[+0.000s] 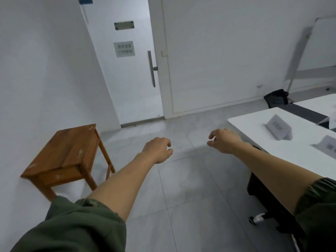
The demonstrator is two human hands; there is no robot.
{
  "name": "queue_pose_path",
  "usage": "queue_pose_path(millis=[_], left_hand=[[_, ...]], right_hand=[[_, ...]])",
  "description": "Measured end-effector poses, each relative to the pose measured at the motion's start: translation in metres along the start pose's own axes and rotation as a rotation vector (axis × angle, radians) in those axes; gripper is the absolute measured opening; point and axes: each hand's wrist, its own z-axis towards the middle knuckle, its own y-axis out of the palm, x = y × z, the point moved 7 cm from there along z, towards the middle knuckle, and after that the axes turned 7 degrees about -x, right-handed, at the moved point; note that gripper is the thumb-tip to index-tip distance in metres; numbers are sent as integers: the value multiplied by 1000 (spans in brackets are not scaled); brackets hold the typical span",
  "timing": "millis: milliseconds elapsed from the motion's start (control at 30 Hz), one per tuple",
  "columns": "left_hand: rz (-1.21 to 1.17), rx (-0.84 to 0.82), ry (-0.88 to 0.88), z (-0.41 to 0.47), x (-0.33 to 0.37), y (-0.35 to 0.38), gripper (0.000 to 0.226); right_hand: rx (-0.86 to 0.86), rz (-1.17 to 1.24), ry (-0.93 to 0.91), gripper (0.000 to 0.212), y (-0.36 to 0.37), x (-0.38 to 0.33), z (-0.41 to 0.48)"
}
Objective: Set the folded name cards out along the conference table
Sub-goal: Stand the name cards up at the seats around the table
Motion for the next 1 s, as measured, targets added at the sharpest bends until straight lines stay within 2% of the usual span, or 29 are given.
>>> queue_pose_path(millis=[533, 733, 1000], left_hand=[[-34, -75, 185, 385, 73, -13, 37], [-7, -149, 250, 499, 100, 3, 37], [40, -197, 439, 664, 162, 4, 37]], right_hand=[[-27, 62, 209, 40, -48, 164, 321], [-59, 67, 267, 39, -47, 216, 408], [-34, 144, 495, 40, -52, 321, 497]])
